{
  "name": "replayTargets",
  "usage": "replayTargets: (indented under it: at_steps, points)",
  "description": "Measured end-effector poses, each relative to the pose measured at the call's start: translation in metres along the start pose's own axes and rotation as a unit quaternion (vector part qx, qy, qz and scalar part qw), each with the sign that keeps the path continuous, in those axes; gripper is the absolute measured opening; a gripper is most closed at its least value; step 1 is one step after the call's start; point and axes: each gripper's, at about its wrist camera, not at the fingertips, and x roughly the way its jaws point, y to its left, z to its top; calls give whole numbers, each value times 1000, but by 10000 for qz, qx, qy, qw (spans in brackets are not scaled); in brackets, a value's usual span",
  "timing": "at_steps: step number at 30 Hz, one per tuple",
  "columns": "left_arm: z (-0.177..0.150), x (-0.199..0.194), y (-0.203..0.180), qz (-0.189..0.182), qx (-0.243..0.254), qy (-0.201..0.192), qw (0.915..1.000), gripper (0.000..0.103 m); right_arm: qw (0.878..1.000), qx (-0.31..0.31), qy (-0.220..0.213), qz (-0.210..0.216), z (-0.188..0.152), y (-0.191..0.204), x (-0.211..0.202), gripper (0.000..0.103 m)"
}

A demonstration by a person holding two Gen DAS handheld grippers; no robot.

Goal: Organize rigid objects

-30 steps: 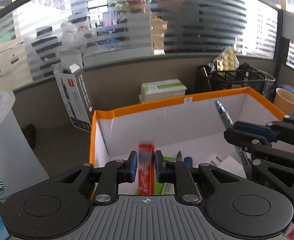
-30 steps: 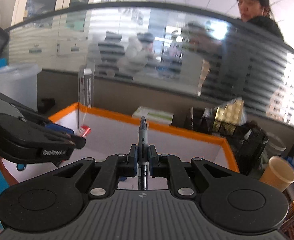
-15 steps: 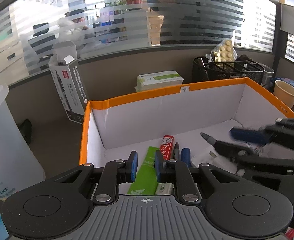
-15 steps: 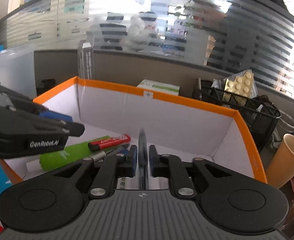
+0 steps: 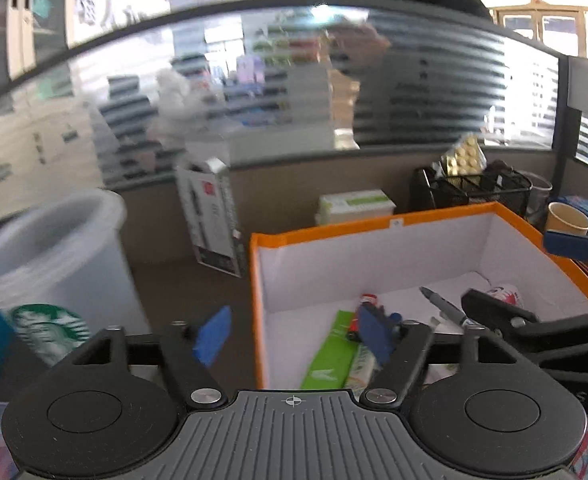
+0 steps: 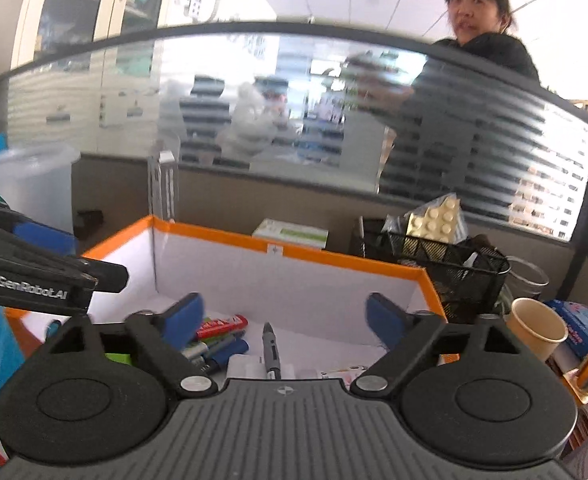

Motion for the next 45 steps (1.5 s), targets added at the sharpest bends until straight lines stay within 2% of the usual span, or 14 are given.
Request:
replayTargets:
  at_steps: [2,3,5,9,15,18,23,30,45]
  points:
    - [-4,-14,5,45,-30,-118,9999,84,9999,-41,-108,21,0,7,-10,103]
    - [-6,-21,8,74,-68,-186,9998,92,9999,-63,-152,44,-1,11,-17,103]
    - [-12,-35,15,181,-137,-319,9992,98,9998,-99,-162,87,-2,20,-26,103]
    - [-29,-55,34,441,-285,-401,9978,103,9990,-280,-213,279,-10,46,-48,103]
    - [-59,-65,70,770,-685,-191,9945,103,9961,-527,-245,663,-26,90,-70,103]
    - [-71,-66,84,849,-810,-45,9931,103,9951,-693,-132,688,-33,109,-73,103]
    - [-86,-78,102,933,-924,-25,9913,103,9942,-824,-14,684,-41,131,-78,103]
    - [-94,-83,115,1083,-962,-40,9894,103,9938,-879,35,683,-43,147,-81,103]
    - [-99,-87,127,1125,-1037,-78,9882,103,9925,-1005,90,688,-44,162,-82,103]
